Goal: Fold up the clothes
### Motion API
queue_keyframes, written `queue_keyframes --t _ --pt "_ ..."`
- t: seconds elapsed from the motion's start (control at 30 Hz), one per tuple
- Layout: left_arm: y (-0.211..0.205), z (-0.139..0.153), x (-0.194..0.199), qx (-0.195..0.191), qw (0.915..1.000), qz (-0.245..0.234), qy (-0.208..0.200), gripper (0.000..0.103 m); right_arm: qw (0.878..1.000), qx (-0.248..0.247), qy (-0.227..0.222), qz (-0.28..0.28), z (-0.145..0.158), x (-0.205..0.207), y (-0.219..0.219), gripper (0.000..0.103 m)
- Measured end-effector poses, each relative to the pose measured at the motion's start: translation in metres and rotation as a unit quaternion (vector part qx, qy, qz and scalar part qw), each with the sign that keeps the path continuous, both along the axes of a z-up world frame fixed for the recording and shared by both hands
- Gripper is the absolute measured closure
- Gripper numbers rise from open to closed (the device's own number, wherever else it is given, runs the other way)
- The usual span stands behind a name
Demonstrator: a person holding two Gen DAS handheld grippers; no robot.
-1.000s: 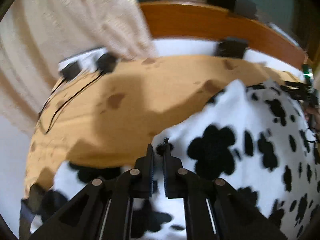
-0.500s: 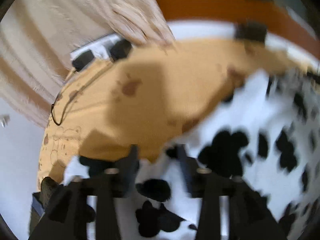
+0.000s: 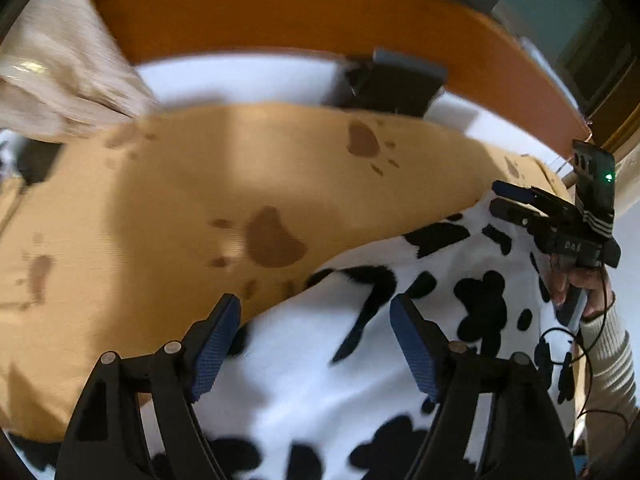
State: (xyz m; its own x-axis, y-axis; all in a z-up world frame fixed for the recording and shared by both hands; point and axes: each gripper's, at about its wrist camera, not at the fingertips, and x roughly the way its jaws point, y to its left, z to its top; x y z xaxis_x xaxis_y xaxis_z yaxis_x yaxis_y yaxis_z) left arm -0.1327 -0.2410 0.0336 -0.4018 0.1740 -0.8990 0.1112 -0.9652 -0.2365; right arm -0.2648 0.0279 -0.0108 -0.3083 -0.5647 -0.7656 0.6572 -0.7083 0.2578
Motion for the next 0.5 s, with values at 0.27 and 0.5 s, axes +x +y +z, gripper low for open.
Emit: queue_keyframes --t 0.27,0.5 --pt "0.025 0.000 -0.001 -0.068 0.9952 -0.019 0.067 0.088 0.998 0.035 0.054 -0.002 0.006 0.019 -0.004 0.086" --pt "0.065 -0.023 -0.001 -0.271 0.9563 -0.062 0.091 0.066 0.987 0.092 0.118 -0.058 0.014 0.019 0.011 0.099"
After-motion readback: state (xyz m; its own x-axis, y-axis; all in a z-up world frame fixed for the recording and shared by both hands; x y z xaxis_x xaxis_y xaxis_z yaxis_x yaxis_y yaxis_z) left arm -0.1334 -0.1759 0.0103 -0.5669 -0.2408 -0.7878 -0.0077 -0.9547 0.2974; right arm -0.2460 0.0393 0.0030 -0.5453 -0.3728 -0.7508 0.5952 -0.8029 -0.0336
